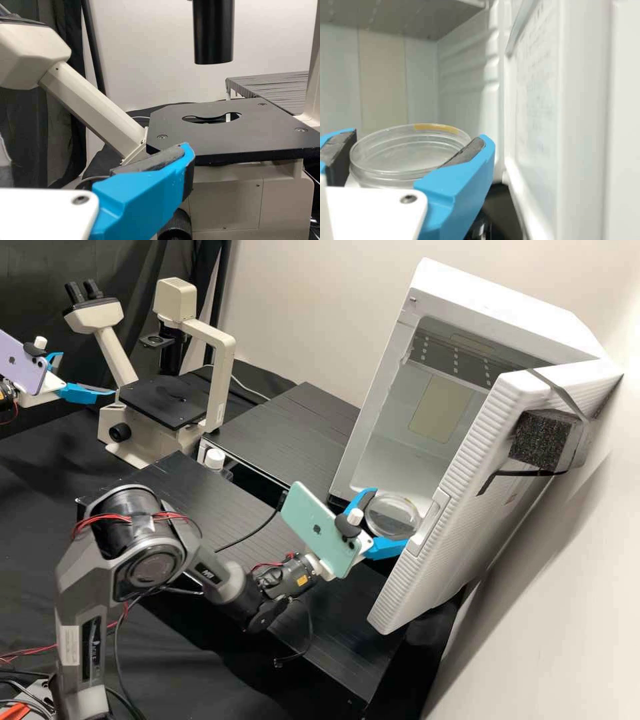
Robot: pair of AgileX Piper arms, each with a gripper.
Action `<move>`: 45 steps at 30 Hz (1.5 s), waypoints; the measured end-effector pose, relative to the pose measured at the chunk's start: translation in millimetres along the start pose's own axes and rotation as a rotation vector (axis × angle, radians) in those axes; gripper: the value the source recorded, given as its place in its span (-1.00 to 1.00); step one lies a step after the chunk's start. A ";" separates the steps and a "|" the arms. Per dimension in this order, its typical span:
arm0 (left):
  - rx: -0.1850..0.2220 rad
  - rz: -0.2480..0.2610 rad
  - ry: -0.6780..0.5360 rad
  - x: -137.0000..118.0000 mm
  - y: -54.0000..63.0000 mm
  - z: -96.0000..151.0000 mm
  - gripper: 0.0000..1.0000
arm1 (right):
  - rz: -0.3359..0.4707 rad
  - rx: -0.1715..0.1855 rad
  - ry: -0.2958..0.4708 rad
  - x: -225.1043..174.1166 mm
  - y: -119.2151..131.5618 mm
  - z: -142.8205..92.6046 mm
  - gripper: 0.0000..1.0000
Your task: Return the petri dish to the incubator.
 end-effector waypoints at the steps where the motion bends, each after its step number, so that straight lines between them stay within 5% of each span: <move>1: 0.000 0.000 0.000 0.0 0.0 0.0 1.00 | 0.001 -0.003 0.000 8.3 0.8 0.8 -1.00; 6: 0.000 0.000 0.000 0.0 0.0 0.0 1.00 | -0.005 -0.005 -0.024 41.9 1.5 7.3 -1.00; 20: 0.000 0.000 0.000 0.0 0.0 0.0 1.00 | -0.078 0.108 -0.004 107.8 -8.6 15.0 -1.00; 45: 0.000 0.000 0.000 0.0 0.0 0.0 1.00 | -0.230 0.083 -0.039 146.5 -65.0 23.0 -1.00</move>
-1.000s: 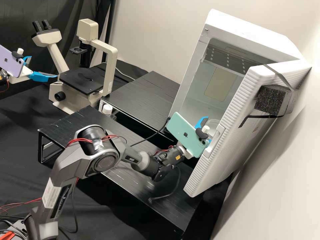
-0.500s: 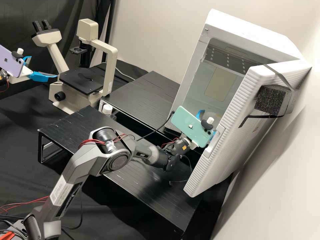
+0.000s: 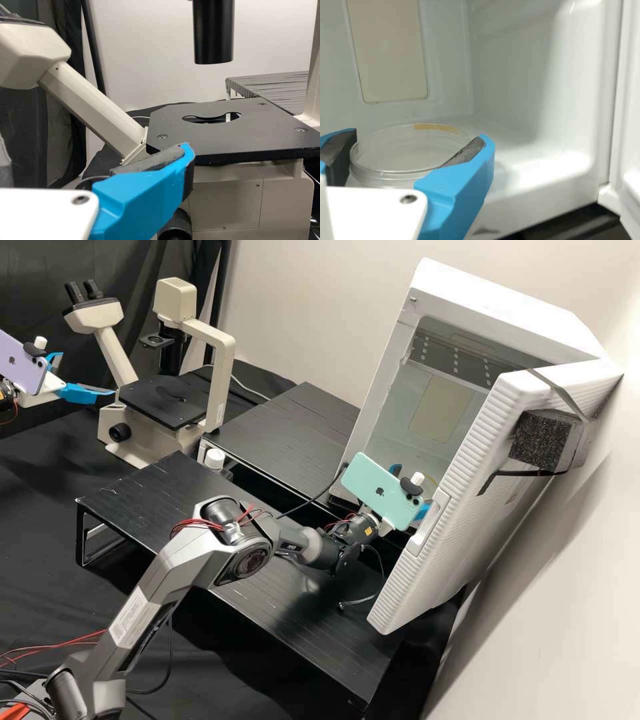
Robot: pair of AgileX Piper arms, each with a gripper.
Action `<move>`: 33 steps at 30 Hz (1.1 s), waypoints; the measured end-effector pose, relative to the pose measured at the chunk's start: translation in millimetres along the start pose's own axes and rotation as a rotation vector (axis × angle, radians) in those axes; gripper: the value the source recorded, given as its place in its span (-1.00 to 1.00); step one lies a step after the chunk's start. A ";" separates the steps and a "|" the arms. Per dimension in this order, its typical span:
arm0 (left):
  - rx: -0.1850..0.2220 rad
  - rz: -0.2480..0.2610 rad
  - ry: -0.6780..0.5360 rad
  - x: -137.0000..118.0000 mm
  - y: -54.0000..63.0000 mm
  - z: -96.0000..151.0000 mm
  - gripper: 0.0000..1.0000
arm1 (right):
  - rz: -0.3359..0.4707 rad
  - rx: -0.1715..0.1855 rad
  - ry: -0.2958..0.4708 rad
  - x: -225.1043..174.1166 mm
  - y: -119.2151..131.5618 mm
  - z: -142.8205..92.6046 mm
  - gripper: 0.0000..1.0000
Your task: Return the petri dish to the incubator.
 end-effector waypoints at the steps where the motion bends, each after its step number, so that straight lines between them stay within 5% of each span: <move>1: 0.000 0.000 0.000 0.0 0.0 0.0 1.00 | -0.003 -0.003 0.004 1.3 -1.1 -0.2 -1.00; 15: 0.000 0.000 0.000 0.0 0.0 0.0 1.00 | -0.019 -0.019 0.011 13.8 -7.1 -3.2 -1.00; 16: 0.000 0.000 0.000 0.0 0.0 0.0 1.00 | -0.020 -0.023 0.012 14.3 -7.1 -3.1 1.00; 33: 0.000 0.000 0.000 0.0 0.0 0.0 1.00 | -0.042 -0.039 0.017 16.0 -12.5 -7.1 1.00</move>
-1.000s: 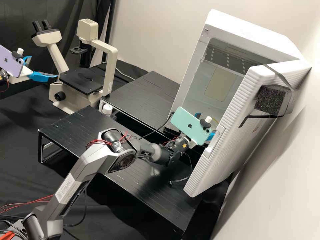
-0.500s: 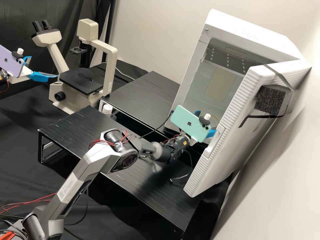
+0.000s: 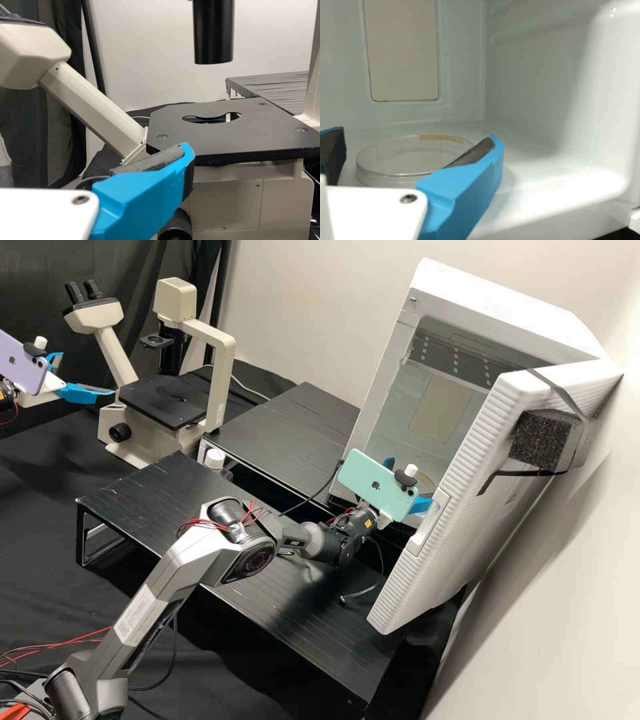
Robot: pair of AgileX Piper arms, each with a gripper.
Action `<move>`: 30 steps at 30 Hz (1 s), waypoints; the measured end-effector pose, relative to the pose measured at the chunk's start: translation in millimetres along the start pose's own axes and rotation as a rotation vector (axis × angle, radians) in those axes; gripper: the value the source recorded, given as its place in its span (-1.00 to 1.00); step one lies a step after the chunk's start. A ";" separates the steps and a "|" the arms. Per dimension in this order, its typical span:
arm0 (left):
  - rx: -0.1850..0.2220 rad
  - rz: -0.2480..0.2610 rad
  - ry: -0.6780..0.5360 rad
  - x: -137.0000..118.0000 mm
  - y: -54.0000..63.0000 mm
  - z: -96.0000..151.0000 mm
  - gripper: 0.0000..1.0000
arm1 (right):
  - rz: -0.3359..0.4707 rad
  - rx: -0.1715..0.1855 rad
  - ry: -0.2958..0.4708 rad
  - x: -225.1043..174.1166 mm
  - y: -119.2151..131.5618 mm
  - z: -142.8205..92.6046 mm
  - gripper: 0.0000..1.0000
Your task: Return the petri dish to the incubator.
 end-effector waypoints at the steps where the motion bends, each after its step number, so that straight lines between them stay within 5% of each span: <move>1: 0.000 0.000 0.000 0.0 0.0 0.0 1.00 | 0.000 -0.003 0.000 0.0 0.0 0.0 1.00; 14: 0.000 0.000 0.000 0.0 0.0 0.0 1.00 | -0.011 0.004 -0.008 -13.0 -2.2 -0.4 1.00; 19: 0.000 0.000 0.000 0.0 0.0 0.0 1.00 | 0.000 -0.019 -0.008 -35.9 4.7 -2.4 1.00; 30: 0.000 0.000 0.000 0.0 0.0 0.0 1.00 | 0.068 0.003 0.023 -101.8 18.9 -1.6 1.00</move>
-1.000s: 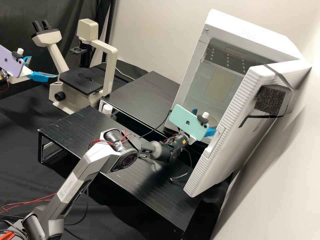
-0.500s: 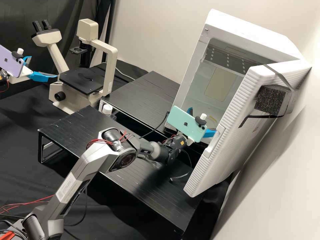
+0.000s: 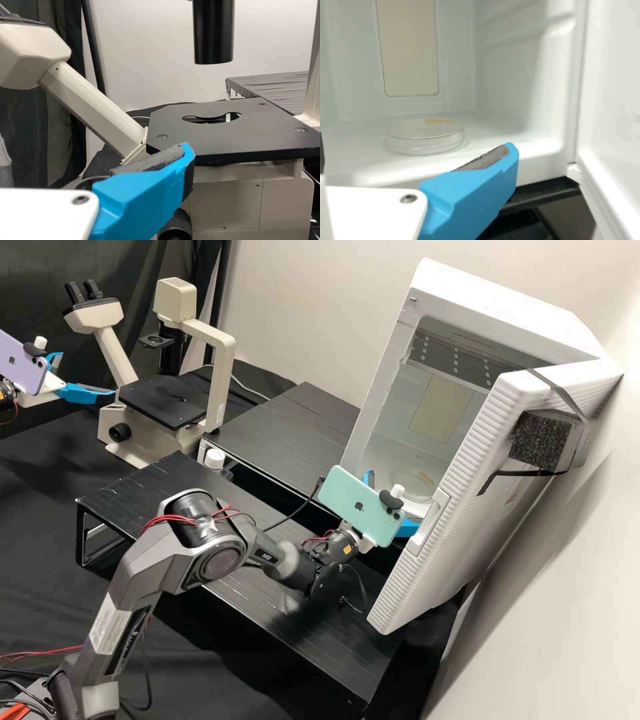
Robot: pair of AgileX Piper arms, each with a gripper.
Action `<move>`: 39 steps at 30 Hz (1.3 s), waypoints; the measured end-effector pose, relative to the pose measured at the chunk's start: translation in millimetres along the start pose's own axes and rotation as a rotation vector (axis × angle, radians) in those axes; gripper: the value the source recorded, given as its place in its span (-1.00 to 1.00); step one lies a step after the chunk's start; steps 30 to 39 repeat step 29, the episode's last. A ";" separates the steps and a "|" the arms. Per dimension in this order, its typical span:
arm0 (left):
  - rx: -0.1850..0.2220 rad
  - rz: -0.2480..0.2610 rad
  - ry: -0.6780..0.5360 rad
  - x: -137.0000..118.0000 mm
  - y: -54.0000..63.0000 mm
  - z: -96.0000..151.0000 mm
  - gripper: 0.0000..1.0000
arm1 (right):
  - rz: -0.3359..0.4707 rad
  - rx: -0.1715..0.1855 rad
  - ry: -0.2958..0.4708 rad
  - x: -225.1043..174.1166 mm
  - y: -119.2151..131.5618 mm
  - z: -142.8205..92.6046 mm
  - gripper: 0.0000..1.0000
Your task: Return the petri dish to the incubator.
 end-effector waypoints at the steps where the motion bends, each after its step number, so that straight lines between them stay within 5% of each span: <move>1: 0.000 0.000 0.000 0.0 0.0 0.0 1.00 | 0.009 0.004 0.014 -7.6 0.1 -1.4 1.00; 7: 0.000 0.000 0.000 0.0 0.0 0.0 1.00 | 0.038 0.031 0.073 -54.1 -8.3 -11.8 1.00; 22: 0.000 0.000 0.000 0.0 0.0 0.0 1.00 | -0.045 0.112 -0.057 -159.5 -56.5 -40.9 1.00; 39: 0.000 0.000 0.000 0.0 0.0 0.0 1.00 | -0.111 0.142 -0.038 -183.9 -71.2 -52.1 1.00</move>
